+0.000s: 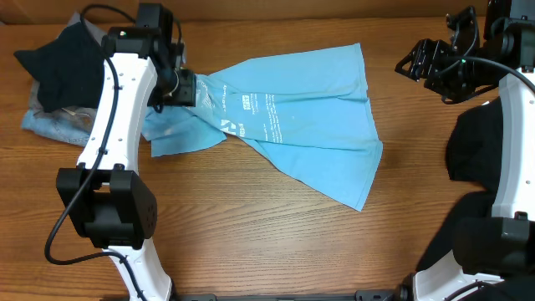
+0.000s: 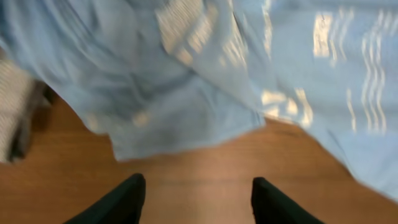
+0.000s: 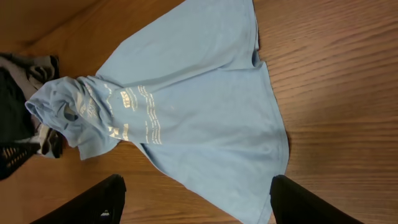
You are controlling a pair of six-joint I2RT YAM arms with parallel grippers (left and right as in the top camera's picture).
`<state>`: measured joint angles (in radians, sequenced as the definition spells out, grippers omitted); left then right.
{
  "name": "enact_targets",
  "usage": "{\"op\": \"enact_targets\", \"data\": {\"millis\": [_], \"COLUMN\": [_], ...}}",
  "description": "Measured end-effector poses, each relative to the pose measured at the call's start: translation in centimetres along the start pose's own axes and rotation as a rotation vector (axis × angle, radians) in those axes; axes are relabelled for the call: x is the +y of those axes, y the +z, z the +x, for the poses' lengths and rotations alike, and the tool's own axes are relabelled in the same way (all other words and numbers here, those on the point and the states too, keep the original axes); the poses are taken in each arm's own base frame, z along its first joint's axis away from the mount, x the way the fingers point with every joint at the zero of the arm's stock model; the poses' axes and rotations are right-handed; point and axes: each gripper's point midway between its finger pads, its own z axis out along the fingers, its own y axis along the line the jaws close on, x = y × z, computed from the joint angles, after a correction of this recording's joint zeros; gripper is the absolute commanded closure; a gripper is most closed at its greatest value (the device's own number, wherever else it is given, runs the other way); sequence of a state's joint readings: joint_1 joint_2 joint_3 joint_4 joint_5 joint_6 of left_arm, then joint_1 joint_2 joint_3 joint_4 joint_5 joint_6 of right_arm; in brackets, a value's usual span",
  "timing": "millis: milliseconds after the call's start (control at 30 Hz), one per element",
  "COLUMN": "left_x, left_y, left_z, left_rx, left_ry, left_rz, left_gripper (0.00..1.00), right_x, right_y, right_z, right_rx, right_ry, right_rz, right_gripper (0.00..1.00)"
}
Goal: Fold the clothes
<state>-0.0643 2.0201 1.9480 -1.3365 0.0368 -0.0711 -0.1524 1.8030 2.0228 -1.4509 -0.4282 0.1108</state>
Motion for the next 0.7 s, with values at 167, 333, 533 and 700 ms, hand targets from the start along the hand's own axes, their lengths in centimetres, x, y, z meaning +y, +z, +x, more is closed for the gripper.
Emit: {"op": "enact_targets", "data": {"millis": [167, 333, 533, 700], "left_x": [-1.3, -3.3, -3.9, -3.8], "left_y": [2.6, 8.3, 11.4, 12.0], "left_z": [1.9, 3.0, 3.3, 2.3], "left_rx": [0.072, 0.059, 0.019, -0.035], "left_ry": [0.017, 0.072, 0.083, 0.085], "left_rz": [0.043, 0.063, 0.069, 0.064], "left_gripper": [0.41, 0.41, 0.42, 0.43], "right_x": [-0.1, -0.1, -0.1, -0.1], "right_y": [0.0, 0.0, 0.0, 0.0], "right_z": [0.0, 0.0, 0.0, 0.1], "right_rx": [-0.001, 0.001, 0.001, 0.003], "right_ry": [-0.003, -0.002, -0.002, -0.001], "right_rz": [0.002, 0.003, 0.003, 0.003], "right_gripper": [0.22, 0.21, 0.22, 0.22]}}
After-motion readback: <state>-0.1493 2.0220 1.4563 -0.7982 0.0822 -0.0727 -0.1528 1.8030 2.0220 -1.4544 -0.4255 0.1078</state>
